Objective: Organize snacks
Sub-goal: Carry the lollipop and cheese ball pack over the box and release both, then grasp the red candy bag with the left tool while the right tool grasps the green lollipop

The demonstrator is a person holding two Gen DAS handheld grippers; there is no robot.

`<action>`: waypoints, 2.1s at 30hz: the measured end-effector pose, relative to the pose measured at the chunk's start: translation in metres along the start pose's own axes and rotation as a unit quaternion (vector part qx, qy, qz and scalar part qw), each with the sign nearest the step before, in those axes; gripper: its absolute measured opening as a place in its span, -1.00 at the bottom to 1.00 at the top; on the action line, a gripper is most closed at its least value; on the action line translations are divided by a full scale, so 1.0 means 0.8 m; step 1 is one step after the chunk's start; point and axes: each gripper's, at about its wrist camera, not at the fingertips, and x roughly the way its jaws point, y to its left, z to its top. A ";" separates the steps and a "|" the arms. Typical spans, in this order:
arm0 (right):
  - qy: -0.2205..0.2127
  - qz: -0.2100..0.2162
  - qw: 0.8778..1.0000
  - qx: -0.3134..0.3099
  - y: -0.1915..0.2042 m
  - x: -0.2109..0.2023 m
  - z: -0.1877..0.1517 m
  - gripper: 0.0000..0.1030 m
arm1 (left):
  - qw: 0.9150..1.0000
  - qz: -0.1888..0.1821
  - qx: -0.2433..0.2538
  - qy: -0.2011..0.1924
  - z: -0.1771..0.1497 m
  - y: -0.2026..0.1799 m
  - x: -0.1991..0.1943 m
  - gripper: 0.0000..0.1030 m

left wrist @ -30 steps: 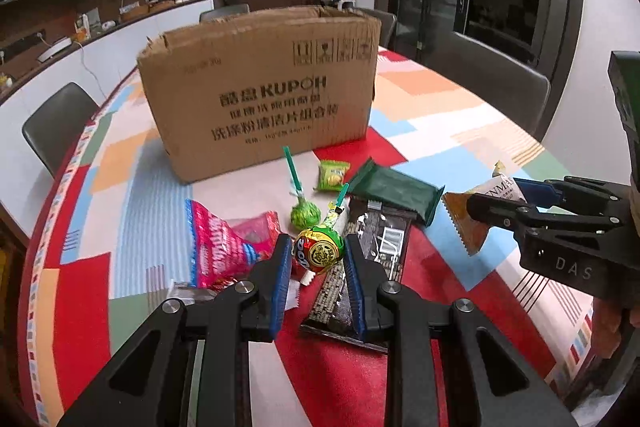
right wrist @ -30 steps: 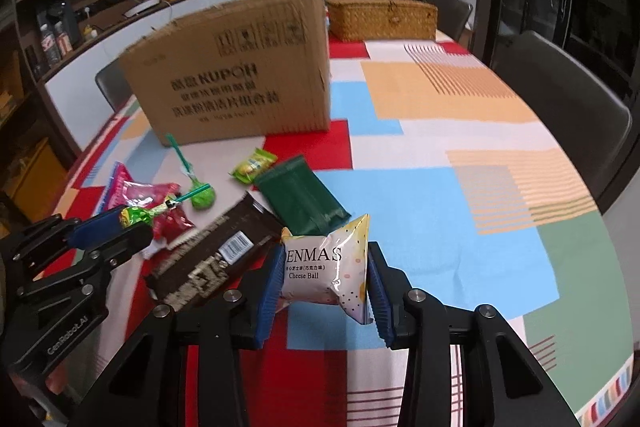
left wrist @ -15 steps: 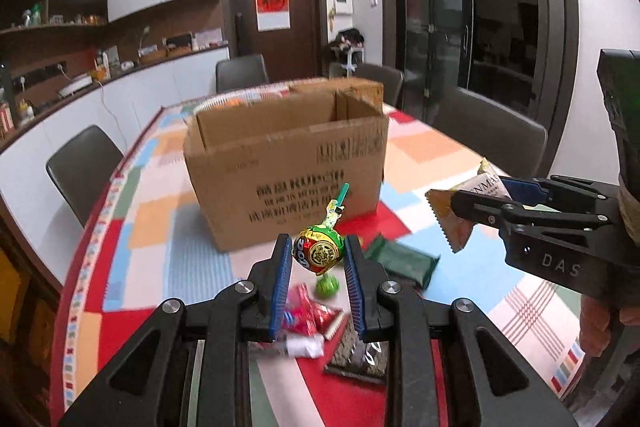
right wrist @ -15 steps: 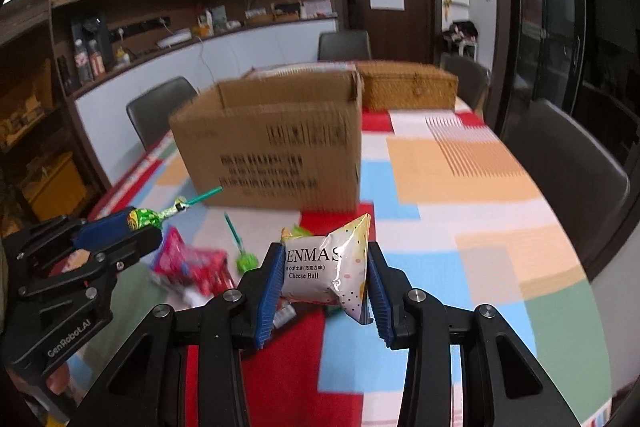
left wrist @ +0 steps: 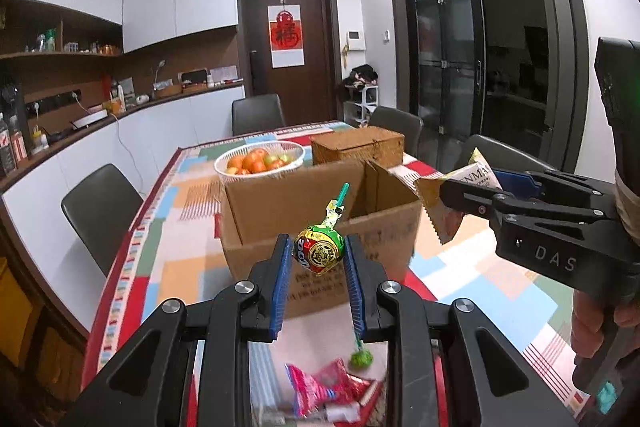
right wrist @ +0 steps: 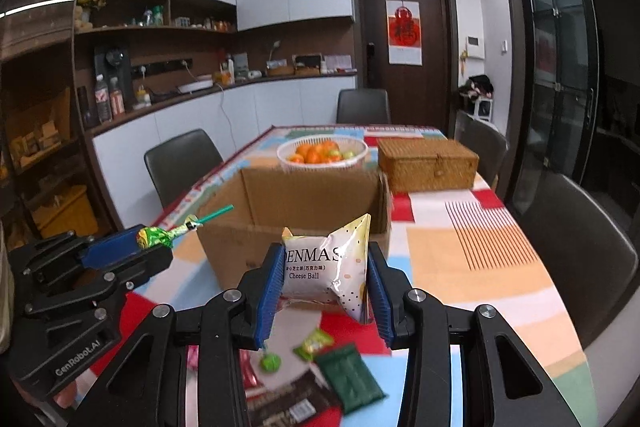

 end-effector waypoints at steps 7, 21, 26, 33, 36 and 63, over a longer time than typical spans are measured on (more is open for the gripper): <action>-0.017 0.004 1.000 -0.007 0.002 0.027 0.043 -0.20 | 1.000 0.006 -0.001 -0.014 0.038 0.022 0.016 -0.48; 0.021 0.011 1.000 0.007 -0.006 0.118 0.098 -0.20 | 0.999 0.001 -0.017 0.045 0.079 0.068 0.115 -0.49; 0.055 0.001 0.998 0.010 -0.012 0.160 0.098 -0.20 | 0.996 0.003 -0.027 0.081 0.072 0.078 0.155 -0.48; 0.090 -0.004 0.996 0.030 -0.019 0.195 0.090 -0.06 | 0.994 0.016 -0.039 0.101 0.065 0.082 0.172 0.08; 0.093 -0.011 0.995 0.036 -0.021 0.195 0.088 0.14 | 0.995 0.021 -0.038 0.093 0.062 0.080 0.156 0.10; 0.042 0.061 0.997 -0.021 0.033 0.039 0.001 0.14 | 0.998 0.010 0.002 0.057 -0.014 0.032 0.002 0.27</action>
